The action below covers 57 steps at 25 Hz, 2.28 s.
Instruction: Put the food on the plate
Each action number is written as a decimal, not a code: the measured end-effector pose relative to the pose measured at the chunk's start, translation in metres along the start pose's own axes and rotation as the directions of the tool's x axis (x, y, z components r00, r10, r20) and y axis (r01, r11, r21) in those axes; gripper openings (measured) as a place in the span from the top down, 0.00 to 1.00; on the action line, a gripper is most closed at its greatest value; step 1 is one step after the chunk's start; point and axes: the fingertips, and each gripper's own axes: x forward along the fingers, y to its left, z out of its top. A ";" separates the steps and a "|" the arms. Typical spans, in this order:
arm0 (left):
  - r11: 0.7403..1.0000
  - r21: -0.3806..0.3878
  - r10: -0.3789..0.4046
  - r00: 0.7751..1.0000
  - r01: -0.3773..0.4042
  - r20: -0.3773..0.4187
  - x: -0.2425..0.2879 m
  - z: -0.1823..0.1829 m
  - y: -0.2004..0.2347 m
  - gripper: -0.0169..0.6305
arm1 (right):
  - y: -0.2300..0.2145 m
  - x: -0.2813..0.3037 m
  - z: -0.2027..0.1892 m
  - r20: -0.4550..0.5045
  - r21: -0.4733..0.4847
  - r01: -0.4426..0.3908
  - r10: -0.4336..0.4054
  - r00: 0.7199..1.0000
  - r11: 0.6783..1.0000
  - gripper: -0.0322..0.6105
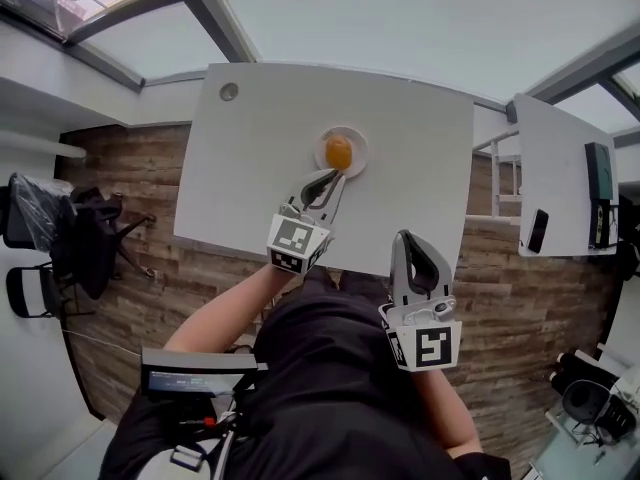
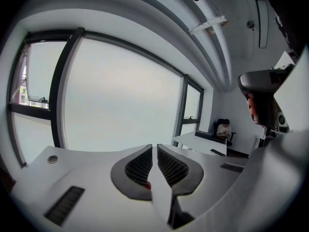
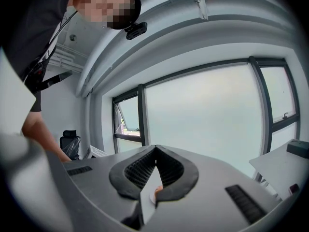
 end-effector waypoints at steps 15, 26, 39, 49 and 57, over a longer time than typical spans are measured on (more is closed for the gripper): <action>0.991 -0.050 0.129 0.984 -0.124 0.124 -0.066 0.042 -0.018 0.96 | 0.016 0.019 0.012 0.025 -0.019 -0.068 0.068 0.997 0.998 0.94; 0.971 -0.045 0.239 0.939 -0.235 0.249 -0.112 0.091 -0.015 0.96 | 0.027 0.036 0.028 0.071 -0.035 -0.100 0.102 0.992 0.994 0.94; 0.959 -0.025 0.274 0.899 -0.283 0.342 -0.155 0.121 -0.002 0.96 | 0.055 0.040 0.049 0.135 -0.048 -0.088 0.094 0.986 0.995 0.94; 0.946 -0.048 0.317 0.883 -0.320 0.346 -0.173 0.108 0.014 0.96 | 0.075 0.040 0.041 0.135 -0.089 -0.094 0.106 0.985 0.992 0.94; 0.945 -0.072 0.324 0.871 -0.320 0.368 -0.182 0.111 0.013 0.96 | 0.091 0.043 0.041 0.106 -0.136 -0.121 0.135 0.985 0.983 0.94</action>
